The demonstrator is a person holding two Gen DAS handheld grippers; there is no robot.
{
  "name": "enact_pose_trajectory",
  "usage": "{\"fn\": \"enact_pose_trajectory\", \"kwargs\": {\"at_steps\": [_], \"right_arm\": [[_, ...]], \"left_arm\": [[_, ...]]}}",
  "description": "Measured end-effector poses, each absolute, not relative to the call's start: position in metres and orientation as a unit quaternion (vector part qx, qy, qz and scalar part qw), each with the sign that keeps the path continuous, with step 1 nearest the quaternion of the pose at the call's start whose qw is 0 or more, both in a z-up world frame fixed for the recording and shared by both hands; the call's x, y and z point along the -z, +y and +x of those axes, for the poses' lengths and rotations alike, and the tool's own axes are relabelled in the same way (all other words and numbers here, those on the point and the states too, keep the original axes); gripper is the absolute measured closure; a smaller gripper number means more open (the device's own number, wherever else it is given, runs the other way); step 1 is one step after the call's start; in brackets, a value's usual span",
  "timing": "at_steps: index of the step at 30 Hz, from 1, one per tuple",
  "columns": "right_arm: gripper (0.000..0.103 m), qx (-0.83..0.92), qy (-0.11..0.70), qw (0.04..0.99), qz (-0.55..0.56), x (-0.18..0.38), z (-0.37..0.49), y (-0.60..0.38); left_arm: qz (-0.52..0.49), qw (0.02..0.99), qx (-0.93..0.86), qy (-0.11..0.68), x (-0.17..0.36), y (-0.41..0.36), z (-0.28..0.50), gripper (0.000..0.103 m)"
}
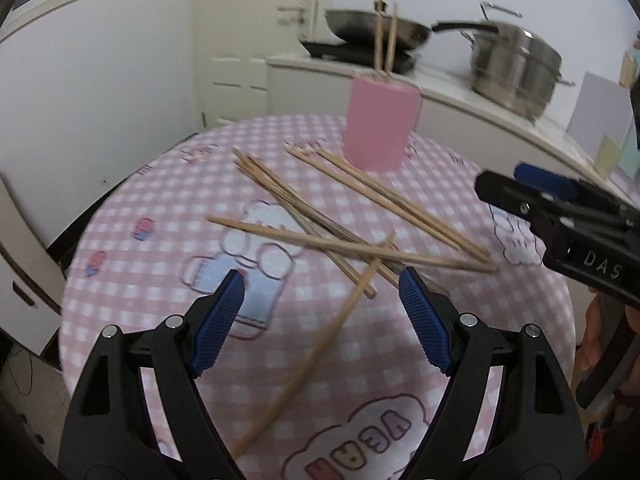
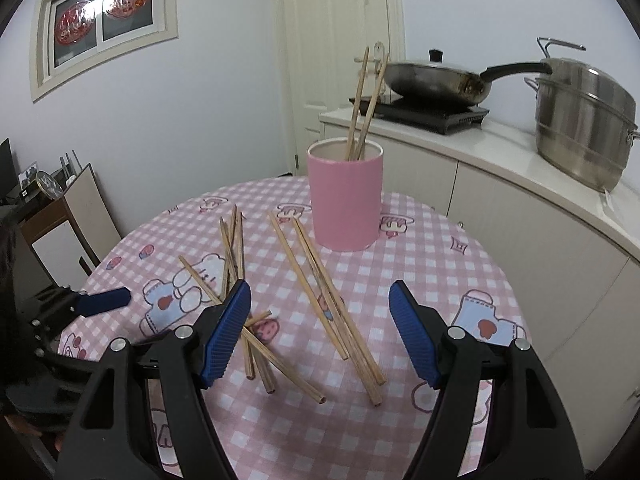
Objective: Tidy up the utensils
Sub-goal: 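Move both tools back over the remaining chopsticks on the table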
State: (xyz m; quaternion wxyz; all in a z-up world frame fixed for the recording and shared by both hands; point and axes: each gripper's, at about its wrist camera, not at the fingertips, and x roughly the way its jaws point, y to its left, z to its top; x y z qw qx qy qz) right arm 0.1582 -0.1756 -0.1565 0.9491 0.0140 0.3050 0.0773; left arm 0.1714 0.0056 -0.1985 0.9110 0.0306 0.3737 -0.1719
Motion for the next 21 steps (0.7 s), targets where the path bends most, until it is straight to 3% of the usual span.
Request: {"fn": "enact_pose_trajectory", "kwargs": {"at_steps": [5, 7, 15, 21], "right_arm": [[0.035, -0.076, 0.317, 0.945, 0.014, 0.164, 0.163, -0.180], [0.035, -0.075, 0.320, 0.944, 0.015, 0.167, 0.164, -0.182], [0.035, -0.079, 0.329, 0.941, 0.018, 0.171, 0.171, -0.185], [0.035, -0.095, 0.330, 0.939, 0.009, 0.168, 0.176, -0.171]], "left_arm": [[0.038, 0.893, 0.191, 0.407, 0.217, -0.011, 0.185, 0.047], [0.040, 0.886, 0.192, 0.420, 0.224, -0.015, 0.190, 0.062], [0.040, 0.875, 0.211, 0.434, 0.229, -0.017, 0.192, 0.096], [0.014, 0.881, 0.189, 0.434, 0.223, 0.008, 0.189, 0.097]]}}
